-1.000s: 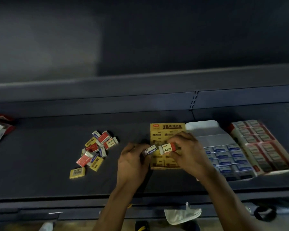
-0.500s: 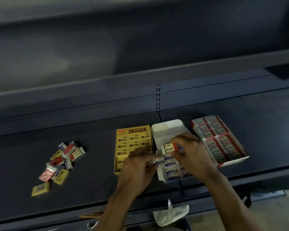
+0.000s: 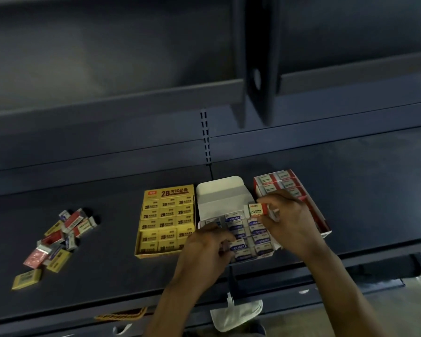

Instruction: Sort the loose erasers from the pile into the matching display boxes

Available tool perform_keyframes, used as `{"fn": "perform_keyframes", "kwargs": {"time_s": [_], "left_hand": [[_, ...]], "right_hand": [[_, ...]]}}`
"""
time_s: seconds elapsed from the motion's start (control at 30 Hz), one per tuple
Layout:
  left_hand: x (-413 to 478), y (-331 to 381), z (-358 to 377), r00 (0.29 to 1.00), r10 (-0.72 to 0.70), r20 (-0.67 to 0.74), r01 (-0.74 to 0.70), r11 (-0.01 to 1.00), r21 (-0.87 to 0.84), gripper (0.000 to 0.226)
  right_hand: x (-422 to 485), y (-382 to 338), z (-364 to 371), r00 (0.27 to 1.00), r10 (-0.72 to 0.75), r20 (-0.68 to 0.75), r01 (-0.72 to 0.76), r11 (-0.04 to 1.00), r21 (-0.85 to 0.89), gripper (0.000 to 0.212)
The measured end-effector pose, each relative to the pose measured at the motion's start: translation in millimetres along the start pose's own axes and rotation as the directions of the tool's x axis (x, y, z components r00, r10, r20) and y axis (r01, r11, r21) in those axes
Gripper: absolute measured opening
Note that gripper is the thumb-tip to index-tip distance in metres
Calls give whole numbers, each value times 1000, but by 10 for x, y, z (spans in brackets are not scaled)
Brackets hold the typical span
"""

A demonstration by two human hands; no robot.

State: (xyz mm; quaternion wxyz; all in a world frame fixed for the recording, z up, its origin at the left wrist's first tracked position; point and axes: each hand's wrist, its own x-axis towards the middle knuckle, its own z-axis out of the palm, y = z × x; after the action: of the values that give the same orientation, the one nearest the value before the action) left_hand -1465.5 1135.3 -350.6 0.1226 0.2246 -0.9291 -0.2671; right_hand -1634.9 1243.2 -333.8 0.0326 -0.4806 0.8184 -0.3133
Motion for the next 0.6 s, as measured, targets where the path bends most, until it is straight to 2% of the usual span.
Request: {"fn": "perform_keyframes", "kwargs": {"time_s": [0.13,0.27,0.43,0.6], "left_hand": [[29,62,66,1000,-22,-12,23,1000,14,24],[48,99,92,997,-75,-13,76,997,27,23],[68,173,110,996,-74,-47,76,996,51,22],[107,244,157,993,-66,-98,72,996,59,23]], "right_hand": [[-12,145,-45,1000,4,10,-4,1000,0,13],[-62,287,-73,999,37,-18,-37,999,29,19],[-93,442,-147,998,-2,-64,2,1000,5,31],[-108,577,-183,997,73,-28,-74,996,-52,33]]}}
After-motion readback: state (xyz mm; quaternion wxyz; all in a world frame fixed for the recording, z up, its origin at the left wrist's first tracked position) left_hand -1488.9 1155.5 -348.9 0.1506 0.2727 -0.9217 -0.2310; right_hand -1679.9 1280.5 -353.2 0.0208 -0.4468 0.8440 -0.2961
